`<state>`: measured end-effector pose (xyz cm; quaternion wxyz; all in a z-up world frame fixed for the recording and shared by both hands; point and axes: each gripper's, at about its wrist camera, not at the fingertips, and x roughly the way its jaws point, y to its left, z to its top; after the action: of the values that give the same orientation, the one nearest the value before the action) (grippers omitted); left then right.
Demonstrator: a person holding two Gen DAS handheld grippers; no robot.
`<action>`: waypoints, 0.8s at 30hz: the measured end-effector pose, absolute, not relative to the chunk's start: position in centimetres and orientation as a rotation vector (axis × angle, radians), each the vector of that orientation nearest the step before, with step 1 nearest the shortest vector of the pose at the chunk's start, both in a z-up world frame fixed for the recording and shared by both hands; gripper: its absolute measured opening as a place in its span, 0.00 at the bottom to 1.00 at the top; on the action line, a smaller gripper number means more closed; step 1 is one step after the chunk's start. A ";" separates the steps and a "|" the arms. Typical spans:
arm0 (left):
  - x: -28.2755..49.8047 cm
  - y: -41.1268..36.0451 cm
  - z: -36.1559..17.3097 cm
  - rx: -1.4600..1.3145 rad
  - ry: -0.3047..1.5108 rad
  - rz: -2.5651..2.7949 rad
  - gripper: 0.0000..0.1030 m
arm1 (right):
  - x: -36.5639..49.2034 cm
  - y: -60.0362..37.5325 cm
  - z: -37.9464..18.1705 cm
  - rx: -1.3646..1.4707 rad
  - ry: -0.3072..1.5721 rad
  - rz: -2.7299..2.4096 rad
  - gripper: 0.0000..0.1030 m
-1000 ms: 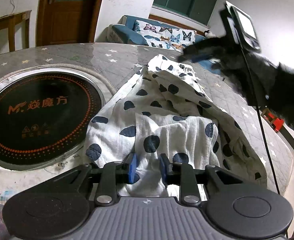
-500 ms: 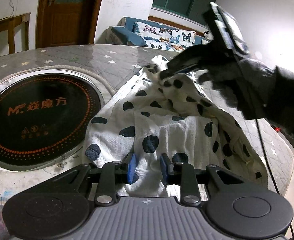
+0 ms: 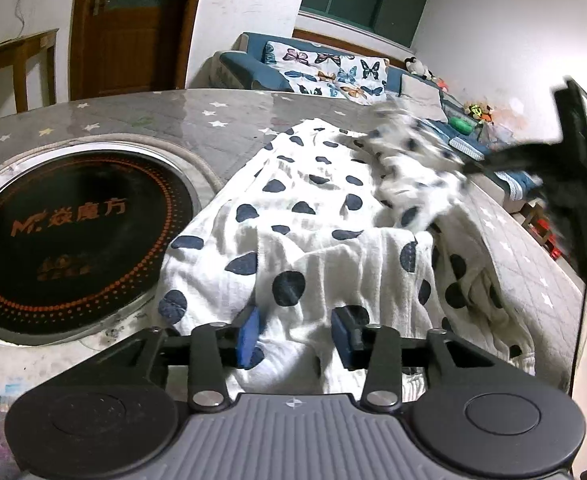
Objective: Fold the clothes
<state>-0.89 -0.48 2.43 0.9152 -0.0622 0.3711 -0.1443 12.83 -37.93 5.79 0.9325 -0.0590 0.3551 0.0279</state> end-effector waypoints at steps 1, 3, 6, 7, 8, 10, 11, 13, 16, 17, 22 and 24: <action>-0.9 -0.6 2.4 -0.124 0.764 -0.299 0.47 | 12.1 -39.2 5.5 -0.115 0.731 0.020 0.03; -0.8 -0.7 2.4 -0.117 0.764 -0.301 0.49 | 10.7 -41.7 4.9 -0.103 0.740 -0.055 0.03; -0.8 -0.9 2.5 -0.106 0.765 -0.302 0.52 | 9.5 -44.1 3.7 -0.112 0.782 -0.149 0.03; -0.8 -1.0 2.5 -0.103 0.765 -0.302 0.53 | 9.1 -44.9 3.3 -0.116 0.797 -0.181 0.03; -0.8 -1.1 2.5 -0.099 0.765 -0.301 0.53 | 8.9 -45.4 3.1 -0.119 0.803 -0.194 0.05; -0.8 -1.2 2.5 -0.093 0.765 -0.300 0.55 | 8.8 -45.6 3.4 -0.087 0.796 -0.185 0.07; -0.9 -1.3 2.5 -0.090 0.765 -0.299 0.55 | 8.8 -45.4 3.8 -0.081 0.786 -0.167 0.07; -0.9 -1.4 2.5 -0.086 0.765 -0.296 0.56 | 9.2 -44.3 4.5 -0.082 0.769 -0.118 0.16; -1.0 -1.5 2.5 -0.082 0.763 -0.293 0.57 | 10.4 -41.2 5.4 -0.091 0.747 -0.008 0.38; -1.0 -1.5 2.5 -0.081 0.763 -0.292 0.57 | 10.8 -40.0 5.6 -0.090 0.741 0.035 0.38; -1.2 -1.3 2.5 -0.073 0.757 -0.298 0.57 | 13.7 -33.3 6.1 -0.077 0.776 0.251 0.43; -1.2 -1.2 2.4 -0.076 0.756 -0.303 0.57 | 15.0 -30.5 5.9 -0.094 0.802 0.314 0.44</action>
<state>-1.22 -1.19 2.44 0.9175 -0.0369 0.3678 -0.1471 15.00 -30.47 5.86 0.9076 -0.0457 0.3886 0.1524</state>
